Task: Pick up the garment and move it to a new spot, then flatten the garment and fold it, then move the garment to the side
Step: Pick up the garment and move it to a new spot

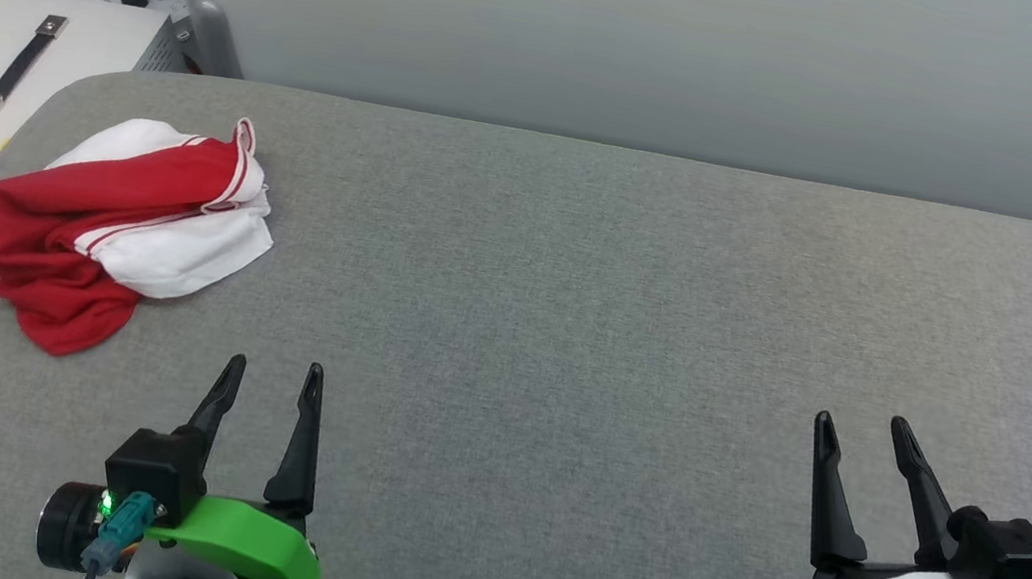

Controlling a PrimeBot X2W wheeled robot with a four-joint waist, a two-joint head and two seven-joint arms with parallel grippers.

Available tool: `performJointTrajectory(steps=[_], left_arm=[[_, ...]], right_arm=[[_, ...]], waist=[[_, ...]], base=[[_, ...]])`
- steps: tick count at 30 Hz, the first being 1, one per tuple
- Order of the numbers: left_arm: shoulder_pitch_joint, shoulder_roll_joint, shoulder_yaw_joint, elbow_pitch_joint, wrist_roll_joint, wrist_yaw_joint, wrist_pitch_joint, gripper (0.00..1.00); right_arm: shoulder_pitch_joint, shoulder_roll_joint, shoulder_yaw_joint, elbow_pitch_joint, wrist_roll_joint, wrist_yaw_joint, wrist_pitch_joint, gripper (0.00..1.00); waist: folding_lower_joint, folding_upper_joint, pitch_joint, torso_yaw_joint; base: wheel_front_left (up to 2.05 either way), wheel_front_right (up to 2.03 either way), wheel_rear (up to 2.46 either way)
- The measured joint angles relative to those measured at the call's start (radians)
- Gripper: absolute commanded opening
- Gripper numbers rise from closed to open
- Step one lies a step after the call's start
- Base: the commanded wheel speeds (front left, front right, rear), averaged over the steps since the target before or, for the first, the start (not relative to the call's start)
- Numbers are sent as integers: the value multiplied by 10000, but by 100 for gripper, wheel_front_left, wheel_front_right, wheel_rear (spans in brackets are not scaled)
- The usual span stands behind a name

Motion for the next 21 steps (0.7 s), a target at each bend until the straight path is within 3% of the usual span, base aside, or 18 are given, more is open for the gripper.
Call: performJointTrajectory(steps=[21], left_arm=[[19,-6,171,44,-355,4,-439,100]], right_arm=[[-3,36,1315,-184,324,0,-414,100]], waist=[[0,0,21,2948]], base=[[0,0,0]])
